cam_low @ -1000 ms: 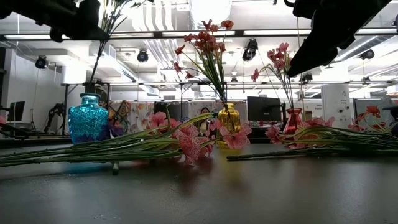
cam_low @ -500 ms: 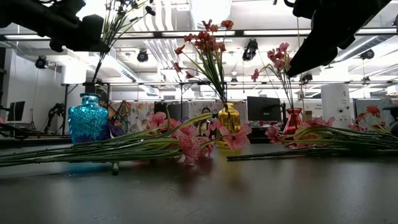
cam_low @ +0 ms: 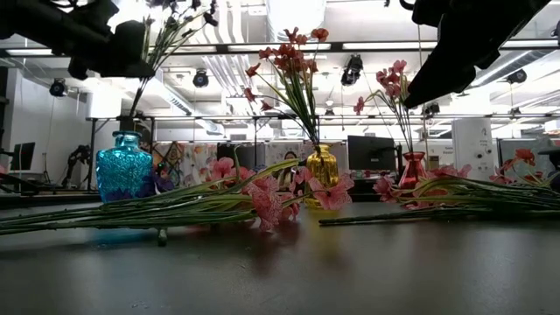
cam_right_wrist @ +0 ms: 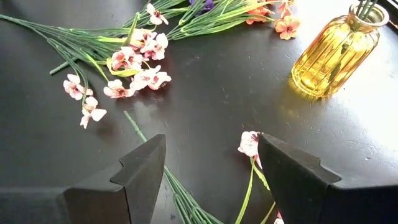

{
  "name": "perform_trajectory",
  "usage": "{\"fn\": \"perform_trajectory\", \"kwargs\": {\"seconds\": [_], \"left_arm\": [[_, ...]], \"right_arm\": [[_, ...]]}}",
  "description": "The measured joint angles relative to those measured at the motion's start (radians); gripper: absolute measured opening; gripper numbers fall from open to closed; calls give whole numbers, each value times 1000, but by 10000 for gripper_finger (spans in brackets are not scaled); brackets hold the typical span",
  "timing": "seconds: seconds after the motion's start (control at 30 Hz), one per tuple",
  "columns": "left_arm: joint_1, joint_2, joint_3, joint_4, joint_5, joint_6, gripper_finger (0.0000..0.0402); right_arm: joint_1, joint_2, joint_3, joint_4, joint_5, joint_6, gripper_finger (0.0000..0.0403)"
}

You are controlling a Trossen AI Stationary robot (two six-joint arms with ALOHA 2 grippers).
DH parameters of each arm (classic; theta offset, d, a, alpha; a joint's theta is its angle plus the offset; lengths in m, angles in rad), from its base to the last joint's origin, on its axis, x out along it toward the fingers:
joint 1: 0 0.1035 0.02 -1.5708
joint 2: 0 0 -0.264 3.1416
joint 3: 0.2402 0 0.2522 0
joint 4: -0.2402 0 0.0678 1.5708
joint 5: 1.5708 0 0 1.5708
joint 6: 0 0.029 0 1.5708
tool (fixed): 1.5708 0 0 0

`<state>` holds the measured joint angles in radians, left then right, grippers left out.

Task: Sort flowers into vase by color
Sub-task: Put the left violet flowers into the blue flower vase

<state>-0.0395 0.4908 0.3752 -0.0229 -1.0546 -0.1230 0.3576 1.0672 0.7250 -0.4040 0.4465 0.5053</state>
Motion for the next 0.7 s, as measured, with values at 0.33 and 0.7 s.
{"fn": "perform_trajectory", "kwargs": {"seconds": [0.33,0.7], "left_arm": [[-5,0,0,-93,0,-85,127],[-50,-2,48,-256,42,-146,181]], "right_arm": [[0,0,0,0,0,18,249],[0,0,0,-2,-1,46,249]]}}
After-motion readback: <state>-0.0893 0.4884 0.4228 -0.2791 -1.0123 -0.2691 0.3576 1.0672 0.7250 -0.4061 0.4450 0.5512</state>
